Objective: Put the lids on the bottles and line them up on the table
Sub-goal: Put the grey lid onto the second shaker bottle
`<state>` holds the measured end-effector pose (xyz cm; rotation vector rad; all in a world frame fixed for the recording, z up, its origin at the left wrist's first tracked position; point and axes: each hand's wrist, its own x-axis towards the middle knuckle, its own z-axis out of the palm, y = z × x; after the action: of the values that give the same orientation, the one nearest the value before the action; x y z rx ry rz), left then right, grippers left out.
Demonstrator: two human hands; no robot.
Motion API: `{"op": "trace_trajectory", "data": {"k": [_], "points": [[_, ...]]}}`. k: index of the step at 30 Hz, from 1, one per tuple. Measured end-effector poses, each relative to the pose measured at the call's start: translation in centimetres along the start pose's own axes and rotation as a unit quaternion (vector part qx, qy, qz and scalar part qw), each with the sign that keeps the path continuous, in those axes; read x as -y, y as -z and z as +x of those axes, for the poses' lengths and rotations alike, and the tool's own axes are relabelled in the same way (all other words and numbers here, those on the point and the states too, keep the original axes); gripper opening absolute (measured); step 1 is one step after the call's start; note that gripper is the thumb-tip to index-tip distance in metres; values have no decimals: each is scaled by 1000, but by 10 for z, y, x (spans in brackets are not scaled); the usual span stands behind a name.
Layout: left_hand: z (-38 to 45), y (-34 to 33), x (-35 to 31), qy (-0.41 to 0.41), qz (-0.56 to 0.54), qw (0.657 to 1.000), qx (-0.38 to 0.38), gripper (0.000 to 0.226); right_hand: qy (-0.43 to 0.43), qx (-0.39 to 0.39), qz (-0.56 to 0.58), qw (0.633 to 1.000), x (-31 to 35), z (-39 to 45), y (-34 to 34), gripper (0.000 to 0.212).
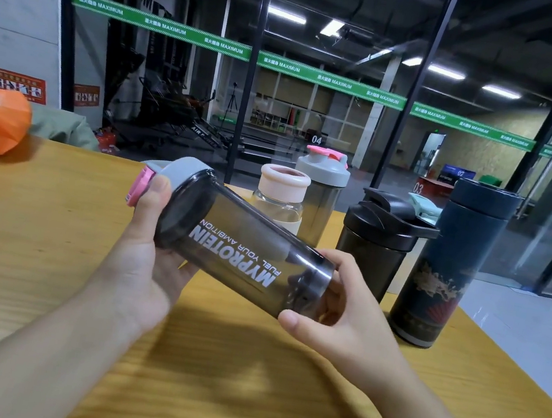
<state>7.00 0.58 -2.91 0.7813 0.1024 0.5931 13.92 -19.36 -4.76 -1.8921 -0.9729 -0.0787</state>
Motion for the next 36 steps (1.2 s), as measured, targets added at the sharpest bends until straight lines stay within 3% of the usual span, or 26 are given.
{"op": "trace_trajectory", "data": {"k": [7,18,21,22,25,26,28,31,34,36], "points": [[-6,-7,0,-1,-5,1000,-1,45,-38,-15,37,998,0,0,-1,52],[-3,-2,5,9,-4,1000,11,40,-98,3,138,986,0,4,-7,56],[0,4,4,14,7,1000,-1,22,-123,25,165,978,-2,5,-10,55],[3,6,5,13,13,1000,-6,24,-133,28,172,976,-3,6,-13,52],[6,8,4,0,44,999,-10,65,-163,36,204,965,-9,8,-22,39],[5,7,3,-2,46,999,-6,73,-167,34,215,962,-10,9,-24,40],[6,8,3,-2,47,999,-9,78,-167,13,220,961,-12,10,-24,63],[8,10,6,18,58,998,-8,75,-130,-8,124,984,-13,6,-20,90],[8,10,6,25,70,997,26,54,-106,-14,116,988,-11,3,-18,84],[9,11,5,22,70,996,42,62,-117,-18,130,984,-10,4,-16,77]]}}
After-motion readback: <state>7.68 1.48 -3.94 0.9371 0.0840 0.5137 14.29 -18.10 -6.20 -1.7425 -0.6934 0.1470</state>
